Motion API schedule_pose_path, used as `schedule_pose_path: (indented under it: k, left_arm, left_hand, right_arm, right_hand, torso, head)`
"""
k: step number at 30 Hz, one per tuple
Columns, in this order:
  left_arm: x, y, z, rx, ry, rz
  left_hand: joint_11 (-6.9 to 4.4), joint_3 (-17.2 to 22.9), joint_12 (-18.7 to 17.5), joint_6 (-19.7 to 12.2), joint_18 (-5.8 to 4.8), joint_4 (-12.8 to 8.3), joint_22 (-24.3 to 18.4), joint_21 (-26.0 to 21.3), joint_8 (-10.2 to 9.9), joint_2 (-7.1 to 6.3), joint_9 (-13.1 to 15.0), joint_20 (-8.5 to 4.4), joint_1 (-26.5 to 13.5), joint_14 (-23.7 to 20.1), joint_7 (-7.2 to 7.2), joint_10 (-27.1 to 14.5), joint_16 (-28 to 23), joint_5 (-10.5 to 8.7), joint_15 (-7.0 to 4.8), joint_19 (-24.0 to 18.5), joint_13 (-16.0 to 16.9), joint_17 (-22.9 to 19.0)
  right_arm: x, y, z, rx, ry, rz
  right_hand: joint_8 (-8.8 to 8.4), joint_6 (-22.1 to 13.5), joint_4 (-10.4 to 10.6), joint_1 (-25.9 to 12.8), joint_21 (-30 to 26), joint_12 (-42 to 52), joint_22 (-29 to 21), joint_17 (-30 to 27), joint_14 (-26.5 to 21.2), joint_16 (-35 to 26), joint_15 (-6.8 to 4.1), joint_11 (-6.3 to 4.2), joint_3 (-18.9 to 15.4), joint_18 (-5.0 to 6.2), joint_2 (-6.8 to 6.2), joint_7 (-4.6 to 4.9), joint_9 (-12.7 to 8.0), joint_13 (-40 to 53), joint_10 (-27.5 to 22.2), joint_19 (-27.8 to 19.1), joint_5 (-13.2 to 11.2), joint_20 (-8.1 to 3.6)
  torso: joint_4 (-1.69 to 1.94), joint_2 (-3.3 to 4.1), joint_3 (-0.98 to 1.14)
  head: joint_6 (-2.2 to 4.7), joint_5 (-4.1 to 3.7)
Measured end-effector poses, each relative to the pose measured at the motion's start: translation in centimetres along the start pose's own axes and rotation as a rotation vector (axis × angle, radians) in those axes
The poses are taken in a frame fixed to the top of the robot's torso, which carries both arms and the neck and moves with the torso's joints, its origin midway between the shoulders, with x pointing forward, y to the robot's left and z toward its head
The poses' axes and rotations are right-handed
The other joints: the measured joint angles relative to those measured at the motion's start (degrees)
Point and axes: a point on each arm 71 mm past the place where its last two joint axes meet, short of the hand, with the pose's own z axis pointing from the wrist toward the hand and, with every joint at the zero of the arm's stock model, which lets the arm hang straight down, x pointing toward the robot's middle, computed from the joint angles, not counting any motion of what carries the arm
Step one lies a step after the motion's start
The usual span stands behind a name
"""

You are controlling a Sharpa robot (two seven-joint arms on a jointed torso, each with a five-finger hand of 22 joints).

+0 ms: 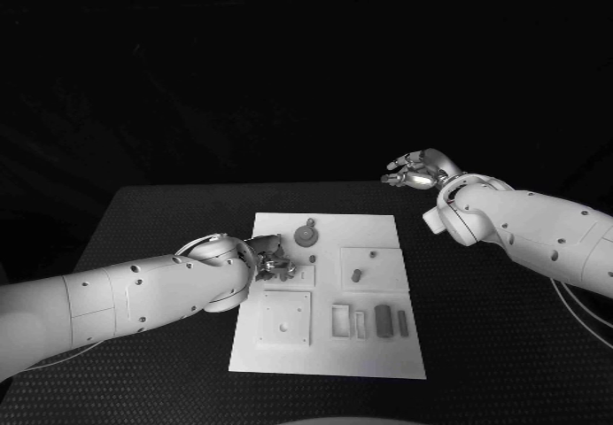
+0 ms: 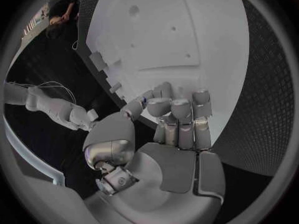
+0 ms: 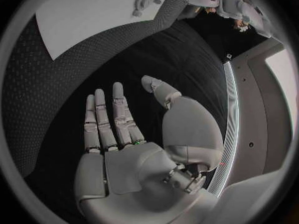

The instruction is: Assemble the parts on the task board

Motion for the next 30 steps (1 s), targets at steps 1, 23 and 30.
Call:
schedule_pose_path:
  k: [1,23,30]
  left_arm:
    - [-0.01,0.0,0.01,-0.001,0.002,0.0]
    - [0.31,-0.03,0.22,-0.012,0.077,-0.007]
    - [0.29,0.0,0.29,-0.014,0.082,-0.006]
  left_hand:
    - [0.0,0.0,0.0,0.0,0.0,0.0,0.0,0.0,0.0,0.0,0.03,0.0,0.0,0.0,0.0,0.0,0.0,0.3,0.0,0.0,0.0,0.0]
    - [-0.01,-0.6,0.48,1.75,0.0,0.61,-0.01,0.03,1.54,1.93,-0.79,0.0,-3.27,0.21,-0.52,0.01,0.0,-0.65,-0.21,0.0,-0.49,-0.57]
    - [-0.01,-0.81,0.48,2.07,0.0,0.82,-0.02,0.23,1.54,2.38,-1.08,0.0,-4.63,0.07,-0.79,0.01,0.0,-0.94,-0.36,0.0,-0.59,-0.62]
  right_arm:
    - [0.0,0.0,0.0,0.0,0.0,0.0]
    - [0.04,-0.01,0.01,0.001,0.002,0.0]
    - [0.08,0.01,0.02,0.001,0.003,0.0]
  right_hand:
    - [0.0,0.0,0.0,0.0,0.0,0.0,0.0,0.0,0.0,0.0,0.0,0.0,0.0,0.0,0.0,0.0,0.0,0.0,0.0,0.0,0.0,0.0]
    - [0.0,-0.09,0.0,0.0,0.0,0.0,0.05,-0.11,-0.16,0.0,0.16,0.0,0.0,0.0,0.0,0.09,-0.04,-0.06,0.0,-0.2,0.25,-0.21]
    - [0.0,0.05,0.0,0.0,0.0,0.0,0.1,-0.11,-0.16,0.0,0.15,0.0,0.0,0.01,0.0,-0.05,-0.04,-0.09,0.0,-0.2,0.5,-0.21]
  torso:
    - [0.0,0.0,0.0]
    - [-0.06,0.03,0.07]
    - [-0.06,0.0,0.06]
  head:
    - [0.0,-0.01]
    - [-0.13,-0.03]
    - [-0.04,-0.05]
